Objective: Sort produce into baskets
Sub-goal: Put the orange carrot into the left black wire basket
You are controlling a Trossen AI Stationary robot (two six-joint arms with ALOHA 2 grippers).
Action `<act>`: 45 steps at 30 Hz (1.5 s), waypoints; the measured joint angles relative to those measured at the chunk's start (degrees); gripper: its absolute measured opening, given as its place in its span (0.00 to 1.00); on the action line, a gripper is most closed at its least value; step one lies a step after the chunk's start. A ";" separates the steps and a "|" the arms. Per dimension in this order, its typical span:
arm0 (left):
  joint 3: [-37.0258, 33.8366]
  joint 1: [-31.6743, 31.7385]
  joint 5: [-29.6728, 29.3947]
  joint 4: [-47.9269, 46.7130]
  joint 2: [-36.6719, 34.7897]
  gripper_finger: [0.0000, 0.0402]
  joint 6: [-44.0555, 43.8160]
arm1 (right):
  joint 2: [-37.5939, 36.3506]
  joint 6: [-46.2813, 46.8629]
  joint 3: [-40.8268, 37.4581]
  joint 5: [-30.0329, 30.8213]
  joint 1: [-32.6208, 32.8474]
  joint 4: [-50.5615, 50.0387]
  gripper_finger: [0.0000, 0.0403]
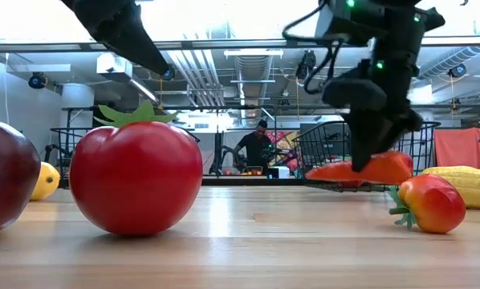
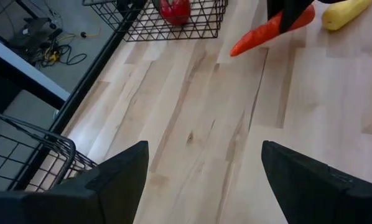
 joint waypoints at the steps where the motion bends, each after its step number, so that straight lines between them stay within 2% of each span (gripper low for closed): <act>1: -0.07 0.00 0.00 0.69 0.00 0.73 0.40 | 0.00 -0.75 0.57 0.79 0.07 0.13 0.27; 4: -1.49 -0.88 -0.04 6.65 0.00 0.73 5.38 | -0.02 -5.00 1.61 3.39 0.80 3.25 0.29; 8: -5.68 -2.56 0.26 20.44 -0.27 0.73 13.00 | -0.02 -10.30 1.13 7.10 2.83 12.09 0.29; 17: -16.00 -2.67 5.14 48.86 -0.70 0.73 17.32 | 0.02 -26.40 -1.12 20.86 7.97 34.07 0.28; 22: -21.56 -2.62 5.61 64.63 -0.72 0.73 19.51 | 0.02 -34.87 -1.35 24.22 8.90 43.28 0.28; 28: -25.54 -2.43 1.42 74.22 -0.72 0.73 19.15 | 0.21 -43.10 -1.44 23.91 8.90 52.86 0.28; 32: -26.12 -2.45 1.71 77.41 -0.61 0.73 19.14 | 0.23 -50.16 -1.44 19.83 8.87 62.37 0.29; 38: -24.07 -2.47 9.80 77.76 -0.59 0.73 21.04 | 0.24 -58.40 -1.44 13.75 8.76 68.98 0.28; 41: -22.67 -2.45 10.60 77.55 -0.59 0.73 22.29 | 0.24 -60.60 -1.44 9.72 8.74 69.88 0.29; 45: -21.24 -2.45 13.05 77.49 -0.59 0.73 24.46 | 0.24 -60.97 -1.44 9.18 8.76 69.59 0.29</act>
